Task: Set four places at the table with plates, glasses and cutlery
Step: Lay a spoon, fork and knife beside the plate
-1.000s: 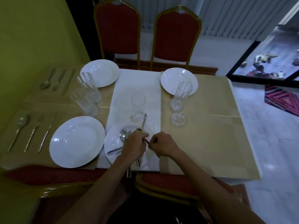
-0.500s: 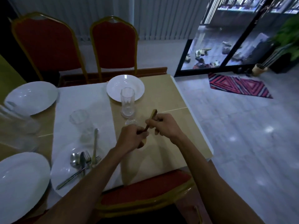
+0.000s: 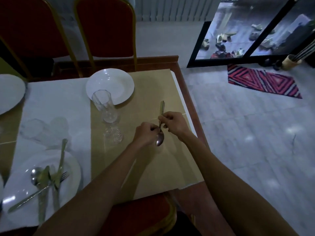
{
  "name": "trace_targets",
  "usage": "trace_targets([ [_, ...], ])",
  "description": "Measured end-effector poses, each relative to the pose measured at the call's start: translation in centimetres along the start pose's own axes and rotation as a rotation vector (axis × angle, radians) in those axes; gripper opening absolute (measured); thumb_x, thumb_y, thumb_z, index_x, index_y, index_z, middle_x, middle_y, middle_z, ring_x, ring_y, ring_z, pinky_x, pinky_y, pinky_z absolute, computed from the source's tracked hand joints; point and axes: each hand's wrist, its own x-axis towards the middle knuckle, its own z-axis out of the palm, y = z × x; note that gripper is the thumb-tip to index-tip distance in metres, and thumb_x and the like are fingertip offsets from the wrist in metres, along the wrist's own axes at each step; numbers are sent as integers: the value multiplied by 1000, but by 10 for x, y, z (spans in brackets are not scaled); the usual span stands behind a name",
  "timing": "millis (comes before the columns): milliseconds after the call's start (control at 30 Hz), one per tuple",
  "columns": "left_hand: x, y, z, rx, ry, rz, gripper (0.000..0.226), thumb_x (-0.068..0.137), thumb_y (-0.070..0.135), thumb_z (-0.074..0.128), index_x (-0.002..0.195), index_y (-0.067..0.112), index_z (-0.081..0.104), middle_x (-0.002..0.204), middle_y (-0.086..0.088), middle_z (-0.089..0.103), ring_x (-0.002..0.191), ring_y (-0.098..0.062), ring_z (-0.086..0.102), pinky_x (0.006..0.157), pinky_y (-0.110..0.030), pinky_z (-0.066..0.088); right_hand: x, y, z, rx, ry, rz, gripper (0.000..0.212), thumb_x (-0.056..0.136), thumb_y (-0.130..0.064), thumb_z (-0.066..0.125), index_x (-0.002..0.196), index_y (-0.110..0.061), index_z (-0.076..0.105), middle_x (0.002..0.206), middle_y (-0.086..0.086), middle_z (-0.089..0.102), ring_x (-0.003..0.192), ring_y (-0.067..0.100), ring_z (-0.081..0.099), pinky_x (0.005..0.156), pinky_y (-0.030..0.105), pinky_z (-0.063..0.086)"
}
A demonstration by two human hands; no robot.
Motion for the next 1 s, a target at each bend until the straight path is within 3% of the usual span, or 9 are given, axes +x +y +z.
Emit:
trace_targets([
  [100, 32, 1, 16, 12, 76, -27, 23, 91, 18, 57, 103, 17, 77, 104, 3, 74, 96, -14, 65, 79, -21, 44, 39, 15, -19, -31, -62, 21, 16, 92, -25, 69, 81, -13, 72, 78, 3, 70, 64, 11, 62, 66, 34, 52],
  [200, 71, 0, 29, 89, 176, -23, 24, 89, 16, 60, 108, 15, 74, 113, -4, 70, 105, -21, 64, 88, -28, 49, 78, 31, -33, -79, -93, 39, 22, 89, -27, 69, 76, -10, 70, 77, 5, 69, 69, 15, 62, 78, 46, 56],
  [267, 96, 1, 39, 206, 233, 13, 25, 91, 16, 56, 112, 16, 70, 118, -6, 62, 114, -24, 56, 93, -32, 48, 102, 44, -38, -116, -110, 65, 22, 89, -29, 69, 69, -20, 69, 75, 1, 69, 75, 19, 65, 85, 50, 56],
  [400, 136, 4, 52, 381, 428, 95, 27, 96, 10, 49, 120, 12, 62, 132, -10, 50, 124, -29, 43, 100, -37, 36, 144, 55, -47, -147, -143, 90, 20, 88, -27, 70, 70, -19, 71, 76, 3, 72, 85, 29, 72, 87, 51, 58],
  [533, 161, -15, 75, 515, 517, 58, 39, 95, 8, 46, 134, 10, 51, 147, -13, 44, 143, -29, 33, 115, -48, 28, 183, 51, -51, -176, -158, 79, 19, 85, -26, 74, 71, -13, 72, 74, 5, 73, 83, 27, 74, 88, 46, 59],
  [633, 154, -23, 87, 581, 554, 106, 38, 101, 17, 39, 137, 10, 49, 150, -12, 42, 146, -28, 31, 119, -48, 21, 209, 42, -52, -186, -171, 37, 17, 85, -21, 74, 71, -11, 71, 68, 5, 71, 72, 24, 74, 85, 43, 60],
  [767, 150, -17, 84, 604, 570, 114, 41, 100, 21, 35, 137, 9, 49, 148, -11, 43, 144, -28, 33, 118, -46, 23, 239, 29, -52, -200, -172, 16, 15, 87, -16, 74, 75, -7, 71, 65, 4, 68, 56, 16, 68, 73, 34, 61],
  [867, 150, -15, 84, 602, 572, 104, 40, 99, 21, 37, 134, 7, 52, 145, -12, 47, 141, -28, 37, 117, -45, 25, 259, 22, -51, -224, -148, 11, 17, 86, -15, 73, 81, 0, 72, 67, 11, 71, 58, 17, 68, 78, 38, 62],
  [1000, 151, -15, 83, 585, 562, 93, 39, 98, 23, 41, 132, 8, 53, 141, -12, 49, 138, -29, 38, 118, -46, 24, 278, 17, -47, -250, -101, -5, 17, 85, -18, 73, 78, -3, 73, 72, 12, 75, 70, 25, 73, 82, 44, 60],
])
